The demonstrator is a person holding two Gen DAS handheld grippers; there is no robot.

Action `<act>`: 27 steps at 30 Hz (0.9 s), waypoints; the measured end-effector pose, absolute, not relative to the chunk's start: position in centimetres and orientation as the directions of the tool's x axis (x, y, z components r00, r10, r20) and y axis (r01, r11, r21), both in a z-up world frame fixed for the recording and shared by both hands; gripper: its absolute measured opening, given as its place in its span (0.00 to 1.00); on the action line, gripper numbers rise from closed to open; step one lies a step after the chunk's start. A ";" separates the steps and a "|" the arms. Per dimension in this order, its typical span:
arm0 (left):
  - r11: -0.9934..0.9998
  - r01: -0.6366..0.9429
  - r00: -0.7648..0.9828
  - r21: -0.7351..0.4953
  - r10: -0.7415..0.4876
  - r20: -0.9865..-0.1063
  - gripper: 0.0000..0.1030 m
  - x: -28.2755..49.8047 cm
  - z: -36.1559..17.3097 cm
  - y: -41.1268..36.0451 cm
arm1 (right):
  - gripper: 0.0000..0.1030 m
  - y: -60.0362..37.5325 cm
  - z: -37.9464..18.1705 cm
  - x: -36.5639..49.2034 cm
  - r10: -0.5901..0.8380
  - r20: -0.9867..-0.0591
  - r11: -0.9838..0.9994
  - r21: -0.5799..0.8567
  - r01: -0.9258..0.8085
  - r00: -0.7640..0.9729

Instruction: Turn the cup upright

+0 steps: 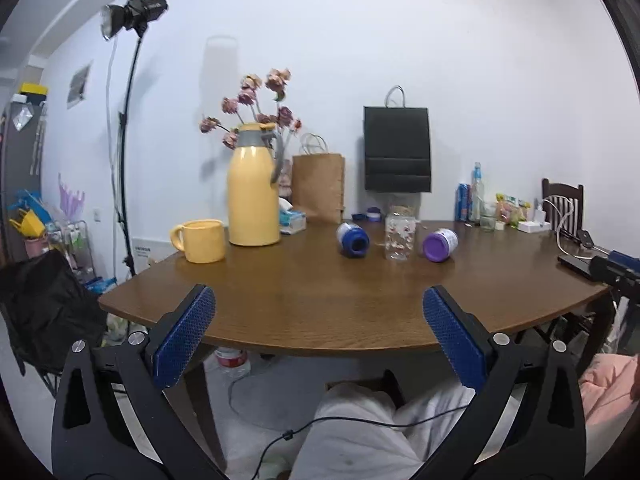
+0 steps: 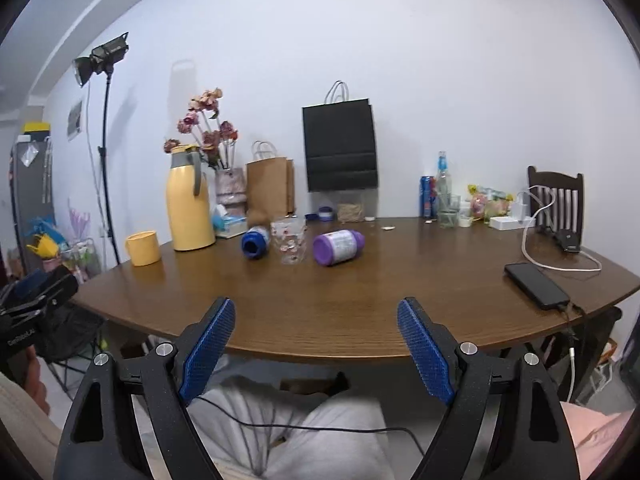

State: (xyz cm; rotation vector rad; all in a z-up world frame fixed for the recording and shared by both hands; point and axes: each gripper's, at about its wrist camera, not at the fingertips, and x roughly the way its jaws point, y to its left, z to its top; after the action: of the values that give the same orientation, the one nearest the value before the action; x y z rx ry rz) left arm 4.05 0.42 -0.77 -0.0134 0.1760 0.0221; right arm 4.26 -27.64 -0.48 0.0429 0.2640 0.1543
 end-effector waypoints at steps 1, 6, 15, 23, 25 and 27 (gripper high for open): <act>1.000 -0.025 0.985 -0.007 0.024 -0.172 1.00 4.2 -0.6 0.4 | 0.85 -27.4 -0.7 4.4 0.165 -0.268 0.986 0.057 -0.156 0.949; 0.999 -0.036 0.987 -0.019 0.033 -0.155 1.00 3.6 -0.7 0.5 | 0.85 -26.3 -1.2 4.7 0.186 -0.280 0.982 0.018 -0.189 0.942; 1.000 0.012 0.990 -0.004 -0.012 -0.138 1.00 3.2 -0.5 -0.3 | 0.85 -25.5 -1.3 4.3 0.176 -0.251 0.983 -0.011 -0.184 0.952; 1.000 0.000 0.991 -0.003 0.000 -0.133 1.00 3.1 -0.4 -0.3 | 0.85 -26.1 -1.2 4.5 0.163 -0.254 0.986 0.015 -0.165 0.953; 1.000 -0.003 0.991 -0.003 0.003 -0.132 1.00 3.0 -0.3 -0.4 | 0.85 -26.1 -1.2 4.5 0.164 -0.254 0.986 0.012 -0.166 0.953; 1.000 -0.003 0.991 -0.004 0.003 -0.133 1.00 3.0 -0.3 -0.4 | 0.85 -26.1 -1.2 4.5 0.165 -0.255 0.986 0.011 -0.168 0.953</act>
State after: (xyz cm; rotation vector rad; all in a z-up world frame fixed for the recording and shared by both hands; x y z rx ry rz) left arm 3.02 -0.44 -0.34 -0.0039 0.1335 0.0031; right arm 4.52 -26.08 -1.20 -0.0104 0.2578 0.1690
